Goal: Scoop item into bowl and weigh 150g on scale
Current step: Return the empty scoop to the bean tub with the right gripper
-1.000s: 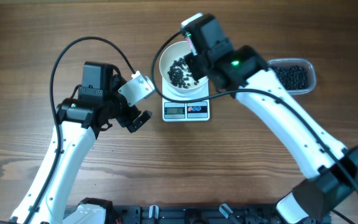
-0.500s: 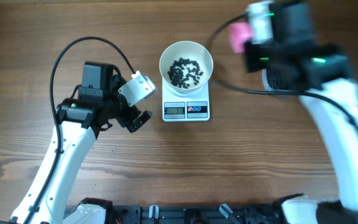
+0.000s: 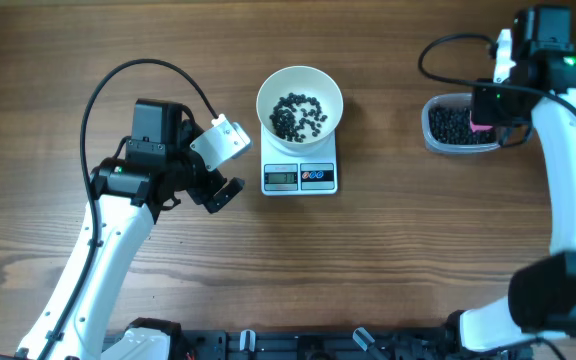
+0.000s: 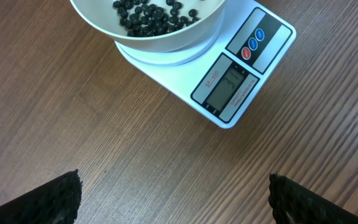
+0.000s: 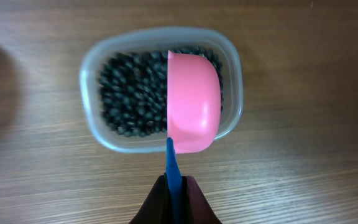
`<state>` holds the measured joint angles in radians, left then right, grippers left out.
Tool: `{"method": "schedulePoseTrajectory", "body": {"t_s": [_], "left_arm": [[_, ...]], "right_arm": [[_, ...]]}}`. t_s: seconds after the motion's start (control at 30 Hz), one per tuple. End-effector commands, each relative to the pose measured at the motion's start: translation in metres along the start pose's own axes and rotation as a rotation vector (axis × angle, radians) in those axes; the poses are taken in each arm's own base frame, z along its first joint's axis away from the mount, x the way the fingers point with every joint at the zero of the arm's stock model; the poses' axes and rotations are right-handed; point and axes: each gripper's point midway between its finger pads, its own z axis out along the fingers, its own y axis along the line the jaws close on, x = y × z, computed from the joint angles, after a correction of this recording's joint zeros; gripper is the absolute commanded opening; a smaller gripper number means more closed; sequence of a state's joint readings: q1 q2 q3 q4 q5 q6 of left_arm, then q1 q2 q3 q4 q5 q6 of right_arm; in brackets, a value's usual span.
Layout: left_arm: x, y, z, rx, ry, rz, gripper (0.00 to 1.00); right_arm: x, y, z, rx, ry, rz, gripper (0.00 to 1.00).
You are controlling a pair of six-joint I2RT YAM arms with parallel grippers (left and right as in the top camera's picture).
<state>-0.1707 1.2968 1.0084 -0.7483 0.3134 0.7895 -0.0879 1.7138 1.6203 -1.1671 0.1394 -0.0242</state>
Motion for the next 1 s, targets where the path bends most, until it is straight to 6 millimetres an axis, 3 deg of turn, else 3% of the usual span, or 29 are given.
{"method": "schedulePoseTrajectory", "body": {"t_s": [0.0, 0.2, 0.3, 0.37, 0.57, 0.77, 0.97], "left_arm": [[0.002, -0.003, 0.002, 0.019, -0.004, 0.011, 1.00], [0.002, -0.003, 0.002, 0.019, -0.004, 0.011, 1.00], [0.002, -0.003, 0.002, 0.019, -0.004, 0.011, 1.00], [0.002, -0.003, 0.002, 0.019, -0.004, 0.011, 1.00], [0.002, -0.003, 0.002, 0.019, -0.004, 0.011, 1.00], [0.002, -0.003, 0.002, 0.019, -0.004, 0.011, 1.00], [0.002, -0.003, 0.002, 0.019, -0.004, 0.011, 1.00]], "right_arm": [[0.007, -0.006, 0.029, 0.061, 0.084, -0.023, 0.04], [0.016, 0.004, 0.065, 0.034, 0.184, -0.064, 0.04], [0.020, 0.032, 0.075, -0.116, 0.209, -0.118, 0.04], [0.022, 0.051, 0.077, -0.195, 0.218, -0.144, 0.04], [0.029, 0.077, 0.070, -0.355, 0.229, -0.199, 0.04], [0.029, 0.072, 0.066, -0.436, 0.228, -0.131, 0.04], [0.018, 0.057, 0.054, -0.657, 0.160, 0.003, 0.04]]}}
